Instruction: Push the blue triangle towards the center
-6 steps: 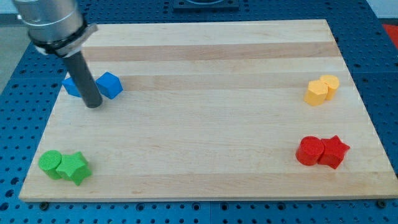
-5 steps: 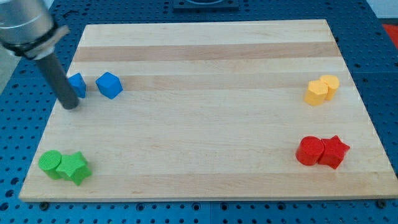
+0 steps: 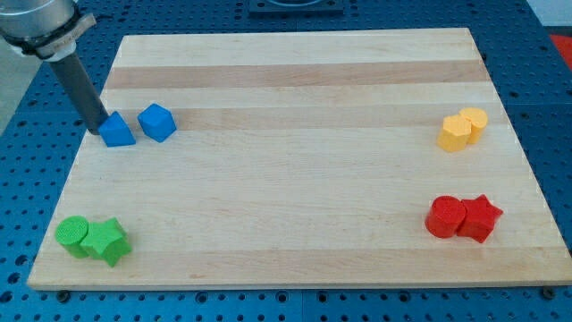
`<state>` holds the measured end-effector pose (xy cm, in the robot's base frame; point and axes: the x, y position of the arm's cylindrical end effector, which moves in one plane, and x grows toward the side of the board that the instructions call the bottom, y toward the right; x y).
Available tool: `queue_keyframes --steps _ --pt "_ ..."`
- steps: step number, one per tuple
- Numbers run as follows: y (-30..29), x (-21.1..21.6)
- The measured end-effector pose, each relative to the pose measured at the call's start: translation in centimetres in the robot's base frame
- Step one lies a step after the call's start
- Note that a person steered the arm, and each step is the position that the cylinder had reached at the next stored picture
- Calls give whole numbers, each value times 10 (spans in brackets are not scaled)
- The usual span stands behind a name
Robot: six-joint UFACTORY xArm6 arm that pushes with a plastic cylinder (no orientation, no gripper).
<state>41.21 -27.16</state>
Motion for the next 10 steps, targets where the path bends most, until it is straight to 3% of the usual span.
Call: queue_keyframes --steps 2,5,8,9,10 --pt "45 16" --pt "19 36" --pt "135 11" --pt "146 11" --pt "110 17"
